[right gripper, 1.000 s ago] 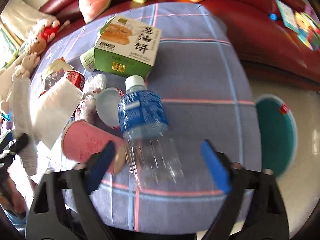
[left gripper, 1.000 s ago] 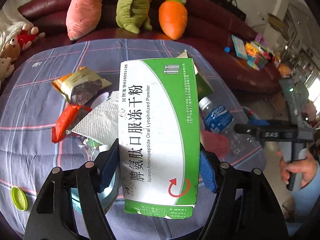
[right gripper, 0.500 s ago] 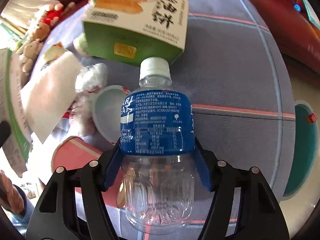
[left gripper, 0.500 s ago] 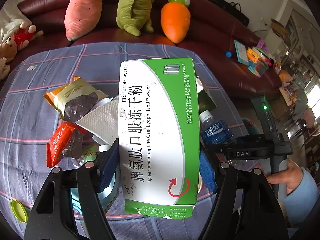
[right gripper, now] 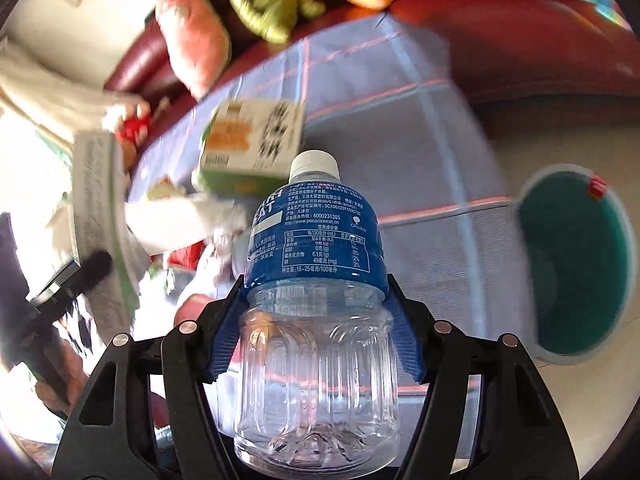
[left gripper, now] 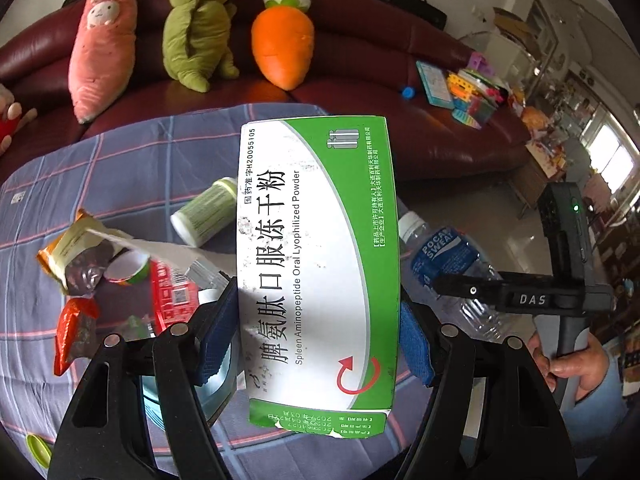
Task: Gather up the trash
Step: 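Grasp the green-white medicine box with left tool while right tool grasps the water bottle, then carry box and bottle over the teal bin and open both tools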
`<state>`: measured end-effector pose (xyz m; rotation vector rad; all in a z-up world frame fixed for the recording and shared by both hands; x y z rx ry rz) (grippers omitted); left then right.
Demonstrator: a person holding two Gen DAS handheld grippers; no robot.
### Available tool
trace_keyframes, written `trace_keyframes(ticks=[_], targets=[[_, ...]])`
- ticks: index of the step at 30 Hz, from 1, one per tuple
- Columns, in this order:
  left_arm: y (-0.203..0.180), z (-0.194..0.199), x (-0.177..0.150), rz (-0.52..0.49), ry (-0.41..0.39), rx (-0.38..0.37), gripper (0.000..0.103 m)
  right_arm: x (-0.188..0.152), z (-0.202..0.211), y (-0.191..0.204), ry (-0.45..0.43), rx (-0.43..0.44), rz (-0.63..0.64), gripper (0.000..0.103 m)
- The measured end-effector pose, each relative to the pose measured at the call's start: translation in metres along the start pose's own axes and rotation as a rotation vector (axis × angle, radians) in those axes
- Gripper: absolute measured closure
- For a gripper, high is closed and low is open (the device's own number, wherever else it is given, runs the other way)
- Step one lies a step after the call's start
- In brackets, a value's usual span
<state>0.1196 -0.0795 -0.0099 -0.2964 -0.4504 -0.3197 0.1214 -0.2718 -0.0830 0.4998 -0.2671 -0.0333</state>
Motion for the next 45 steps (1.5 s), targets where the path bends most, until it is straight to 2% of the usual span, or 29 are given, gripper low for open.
trace_keyframes(ticks=[3,6,9,15,20,23,27,30,33,36,38,41,45], targets=[[-0.039,-0.024,0.01,-0.068,0.044,-0.02,0.031,-0.002,0.033,-0.03,-0.082,-0.011,-0.059,0.041],[-0.09,-0.06,0.022,-0.152,0.107,-0.057,0.031,-0.011,0.072,-0.082,-0.168,-0.034,-0.158,0.041],[-0.136,-0.1,0.032,-0.222,0.175,-0.079,0.031,-0.021,0.093,-0.129,-0.216,-0.051,-0.256,0.041],[-0.219,-0.184,0.041,-0.334,0.301,-0.082,0.031,-0.053,0.105,-0.208,-0.247,-0.092,-0.413,0.041],[-0.265,-0.245,0.045,-0.385,0.393,-0.063,0.031,-0.061,0.106,-0.247,-0.243,-0.096,-0.484,0.04],[-0.285,-0.271,0.045,-0.419,0.416,-0.021,0.028,-0.063,0.102,-0.262,-0.234,-0.098,-0.516,0.04],[-0.298,-0.294,0.045,-0.456,0.437,0.01,0.028,-0.062,0.092,-0.274,-0.213,-0.097,-0.542,0.04],[-0.293,-0.306,0.042,-0.433,0.448,0.032,0.026,-0.059,0.084,-0.275,-0.202,-0.091,-0.546,0.04],[-0.293,-0.303,0.045,-0.447,0.418,0.046,0.025,-0.054,0.079,-0.275,-0.196,-0.082,-0.545,0.04],[-0.278,-0.296,0.047,-0.43,0.419,0.028,0.025,-0.054,0.079,-0.274,-0.199,-0.076,-0.533,0.04],[-0.257,-0.283,0.041,-0.408,0.42,0.02,0.02,-0.052,0.078,-0.269,-0.201,-0.07,-0.521,0.04],[-0.247,-0.274,0.041,-0.393,0.39,0.037,0.015,-0.051,0.077,-0.266,-0.198,-0.067,-0.509,0.04],[-0.24,-0.265,0.045,-0.372,0.392,0.031,0.014,-0.051,0.076,-0.264,-0.199,-0.062,-0.505,0.04]])
Point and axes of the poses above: each gripper's, at about its wrist camera, not at the fingertips, and z roughly against the way its jaws point, y to its left, x to its top, the point moved 6 cm from there along -z, roughly the way its jaws point, and after that the axes turned 10 degrees about y, right-handed, at the moved point
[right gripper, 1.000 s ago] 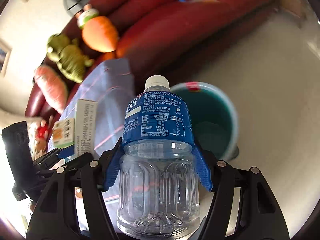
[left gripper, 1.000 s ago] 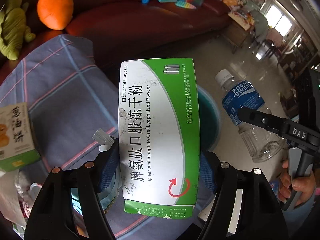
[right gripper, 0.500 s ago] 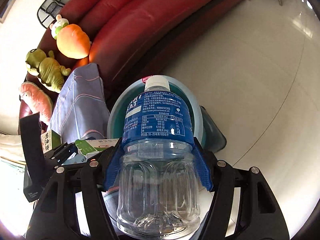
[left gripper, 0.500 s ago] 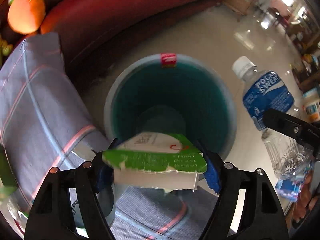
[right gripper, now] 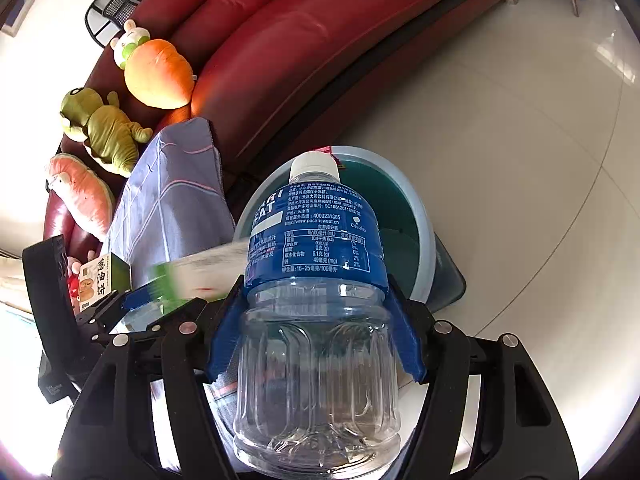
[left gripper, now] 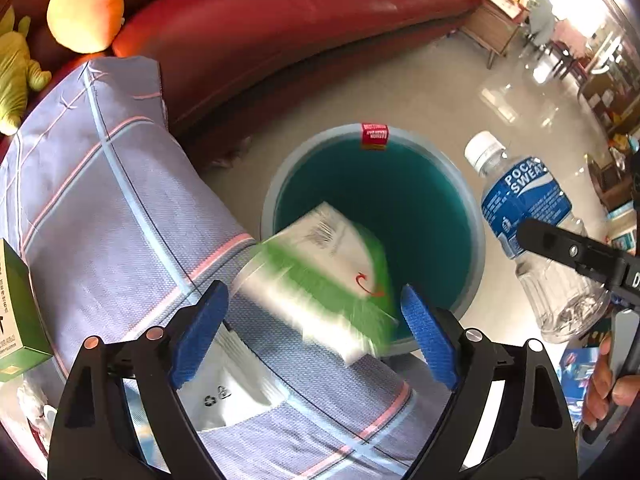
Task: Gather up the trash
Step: 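Carry box and bottle over the teal bin and open both tools, then grasp the green-capped bottle with left tool while right tool grasps the cake box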
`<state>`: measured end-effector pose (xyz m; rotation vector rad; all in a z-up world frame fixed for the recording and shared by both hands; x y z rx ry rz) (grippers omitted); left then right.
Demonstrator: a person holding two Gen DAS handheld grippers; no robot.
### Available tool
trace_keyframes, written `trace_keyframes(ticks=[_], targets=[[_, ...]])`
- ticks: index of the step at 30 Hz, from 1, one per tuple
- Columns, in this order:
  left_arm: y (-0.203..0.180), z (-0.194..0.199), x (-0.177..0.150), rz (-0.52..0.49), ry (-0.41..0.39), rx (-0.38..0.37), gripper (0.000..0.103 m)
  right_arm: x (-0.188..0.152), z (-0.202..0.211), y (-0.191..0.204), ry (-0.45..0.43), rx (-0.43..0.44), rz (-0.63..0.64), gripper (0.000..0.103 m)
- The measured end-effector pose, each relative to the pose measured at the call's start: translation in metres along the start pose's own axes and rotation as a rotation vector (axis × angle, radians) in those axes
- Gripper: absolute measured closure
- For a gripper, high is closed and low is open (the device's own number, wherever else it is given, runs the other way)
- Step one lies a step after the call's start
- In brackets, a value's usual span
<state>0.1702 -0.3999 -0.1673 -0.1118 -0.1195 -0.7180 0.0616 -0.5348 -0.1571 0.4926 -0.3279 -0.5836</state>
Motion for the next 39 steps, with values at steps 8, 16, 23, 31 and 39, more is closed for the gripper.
trace_keyframes(ticks=[8,16,23,31,39], targets=[[0.017,0.021,-0.018,0.023,-0.039,-0.011,0.014,-0.001,0.0,0.006,0.007,-0.007,0.021,0.04],[0.062,0.03,-0.043,0.113,-0.057,0.034,0.014,0.01,-0.009,0.025,-0.01,-0.08,0.078,0.04],[0.103,0.051,-0.064,0.222,-0.096,-0.014,0.014,0.022,-0.013,0.048,-0.029,-0.086,0.102,0.031],[0.117,0.085,-0.083,0.248,-0.175,-0.059,0.013,0.009,-0.007,0.07,-0.023,-0.132,0.132,0.027],[0.15,0.108,-0.111,0.29,-0.22,-0.074,0.013,-0.014,-0.012,0.117,0.004,-0.151,0.198,0.025]])
Point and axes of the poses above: each gripper's, at about its wrist camera, not at the fingertips, and z roughly against the way its jaws point, y to its left, x to its top, the point moved 6 cm from there along -z, roughly the way its jaws point, and after that the axes turned 10 degrees about y, right-handed, at the moved point
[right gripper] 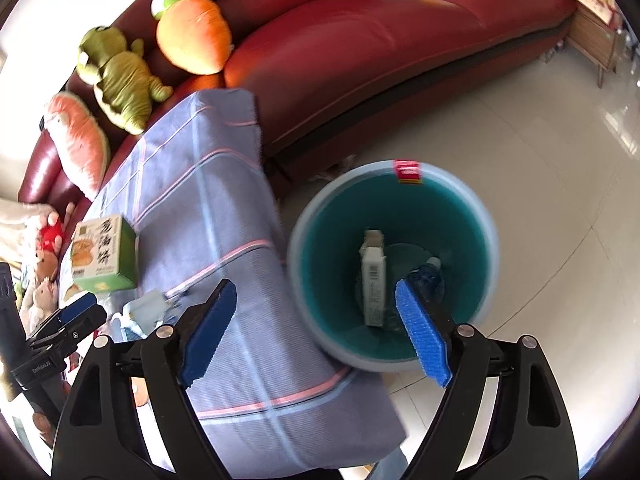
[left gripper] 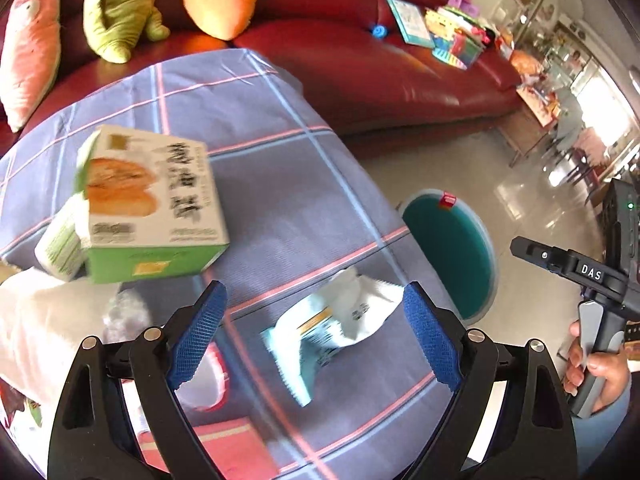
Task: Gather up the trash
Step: 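Grasp the green-capped bottle with left tool while right tool grasps the cake box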
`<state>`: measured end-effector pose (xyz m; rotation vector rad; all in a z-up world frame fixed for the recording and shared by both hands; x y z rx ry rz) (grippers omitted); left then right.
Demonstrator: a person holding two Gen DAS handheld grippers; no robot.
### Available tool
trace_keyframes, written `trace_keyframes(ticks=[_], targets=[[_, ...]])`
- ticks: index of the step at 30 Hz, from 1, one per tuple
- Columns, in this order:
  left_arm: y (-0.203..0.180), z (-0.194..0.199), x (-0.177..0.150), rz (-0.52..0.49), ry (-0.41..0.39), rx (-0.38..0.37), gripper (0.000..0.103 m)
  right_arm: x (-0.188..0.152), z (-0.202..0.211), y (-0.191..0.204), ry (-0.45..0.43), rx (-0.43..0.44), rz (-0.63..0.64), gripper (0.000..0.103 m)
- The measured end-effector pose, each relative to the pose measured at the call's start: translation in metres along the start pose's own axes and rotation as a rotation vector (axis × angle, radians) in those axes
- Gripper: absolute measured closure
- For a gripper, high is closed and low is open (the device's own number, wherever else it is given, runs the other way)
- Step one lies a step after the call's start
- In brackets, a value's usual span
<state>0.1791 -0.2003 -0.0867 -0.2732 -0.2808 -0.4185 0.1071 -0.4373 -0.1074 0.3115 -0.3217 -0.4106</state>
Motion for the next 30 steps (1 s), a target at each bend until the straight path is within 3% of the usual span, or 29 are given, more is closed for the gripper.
trace_keyframes(ticks=[16,30], targets=[[0.128,0.064,-0.043,0.16,-0.111,0.029,0.012,-0.02,-0.022,0.166,0.074,-0.012,0.256,0.021],[0.23,0.091,-0.059,0.304,-0.153,0.097,0.008,-0.02,-0.084,0.324,0.109,-0.096,0.499,0.018]])
Point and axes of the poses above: each gripper's, at about its wrist camera, not at the fingertips, and z roughly against the way its jaws point, y to its left, x to its top, the point moved 6 cm from there along -z, roughly the way its jaws point, and after that the axes turned 10 degrees about y, right-handed, at the moved point
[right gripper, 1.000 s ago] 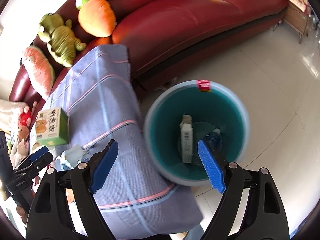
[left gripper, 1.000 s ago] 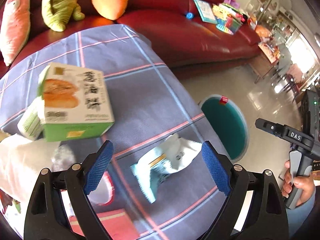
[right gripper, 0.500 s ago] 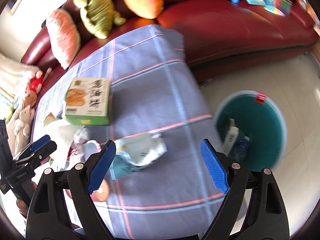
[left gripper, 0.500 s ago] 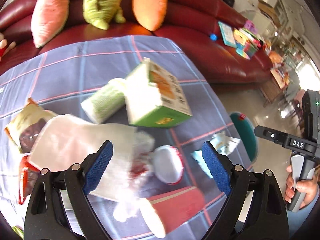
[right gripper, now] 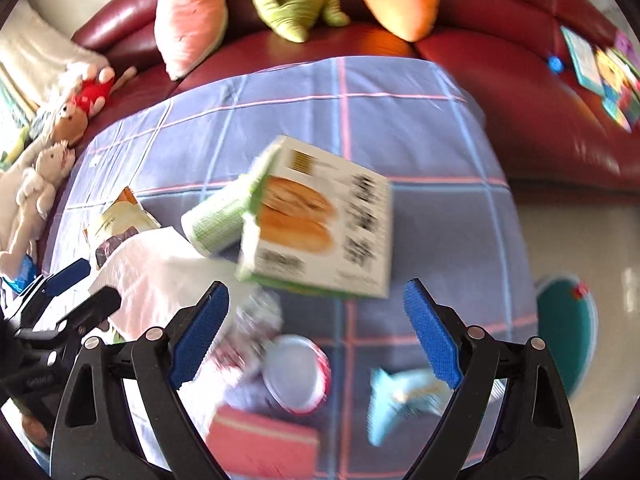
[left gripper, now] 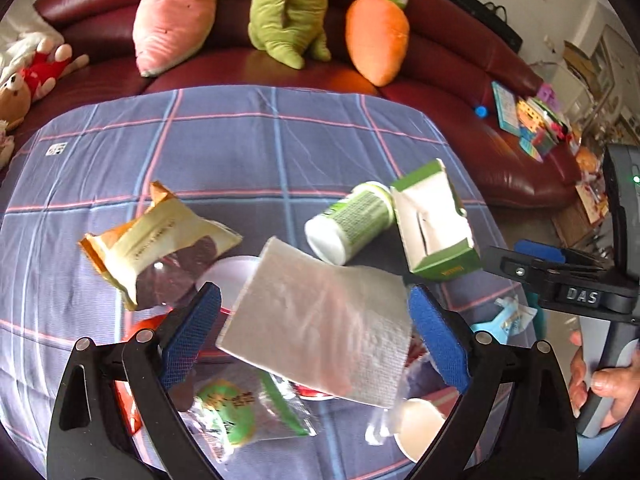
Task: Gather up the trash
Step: 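Grasp the green-capped bottle with left tool while right tool grasps the cake box, then carry both items over the teal bin and open both tools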
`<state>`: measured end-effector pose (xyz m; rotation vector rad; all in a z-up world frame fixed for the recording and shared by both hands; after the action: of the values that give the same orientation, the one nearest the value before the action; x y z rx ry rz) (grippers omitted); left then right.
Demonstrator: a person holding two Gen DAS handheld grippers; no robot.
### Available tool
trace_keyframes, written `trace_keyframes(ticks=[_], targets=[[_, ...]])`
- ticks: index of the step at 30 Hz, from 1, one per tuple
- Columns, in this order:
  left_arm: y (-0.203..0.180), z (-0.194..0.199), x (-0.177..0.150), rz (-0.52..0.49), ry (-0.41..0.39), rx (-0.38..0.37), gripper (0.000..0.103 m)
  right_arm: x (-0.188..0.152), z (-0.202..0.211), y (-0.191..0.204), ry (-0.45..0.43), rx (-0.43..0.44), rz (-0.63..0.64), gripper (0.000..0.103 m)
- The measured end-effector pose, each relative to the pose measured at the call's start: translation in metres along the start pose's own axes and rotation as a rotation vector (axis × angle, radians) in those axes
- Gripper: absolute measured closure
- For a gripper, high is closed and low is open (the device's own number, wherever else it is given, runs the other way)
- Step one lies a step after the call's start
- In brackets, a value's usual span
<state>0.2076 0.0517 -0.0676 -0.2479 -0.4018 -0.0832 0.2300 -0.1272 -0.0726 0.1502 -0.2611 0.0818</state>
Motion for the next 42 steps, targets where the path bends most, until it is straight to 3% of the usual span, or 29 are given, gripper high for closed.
trace_keyframes(ticks=[6,12,14,21,24,25,29,33,38,42], targets=[[0.008,-0.005,0.017,-0.045,0.019,0.062,0.008,0.019,-0.024,-0.002,0.023,-0.084,0.012,0.018],[-0.016,-0.036,0.041,-0.168,0.086,0.118,0.008,0.018,-0.02,-0.06,0.016,-0.145,-0.07,0.018],[-0.029,-0.049,0.047,-0.231,0.109,0.153,0.008,0.016,-0.018,-0.078,0.011,-0.145,-0.096,0.023],[-0.06,-0.099,0.059,-0.381,0.207,0.215,0.009,0.026,-0.032,-0.099,0.038,-0.073,-0.097,0.063],[-0.062,-0.118,0.06,-0.395,0.25,0.23,0.026,0.029,-0.038,-0.099,0.041,-0.028,-0.087,0.091],[-0.062,-0.123,0.059,-0.392,0.265,0.225,0.038,0.029,-0.039,-0.1,0.033,-0.008,-0.092,0.092],[-0.064,-0.125,0.058,-0.399,0.233,0.244,0.043,0.029,-0.032,-0.104,-0.003,0.053,-0.114,0.095],[-0.061,-0.114,0.061,-0.342,0.191,0.242,0.048,0.028,-0.021,-0.109,-0.032,0.077,-0.124,0.095],[-0.066,-0.078,0.065,-0.27,0.103,0.202,0.052,0.028,-0.001,-0.116,-0.083,0.099,-0.141,0.095],[-0.084,-0.044,0.066,-0.269,0.027,0.164,0.053,0.02,0.023,-0.132,-0.134,0.12,-0.177,0.095]])
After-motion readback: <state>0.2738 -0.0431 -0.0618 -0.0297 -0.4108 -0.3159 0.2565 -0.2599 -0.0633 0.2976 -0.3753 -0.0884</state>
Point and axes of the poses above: each gripper's, at about its wrist camera, not at the fingertips, and z roughly against the way its jaws point, y to its left, x to its top, the point moved 6 cm from there along -z, roughly the way its jaws point, and after that the axes turned 10 degrees about y, right-handed, at the moved point
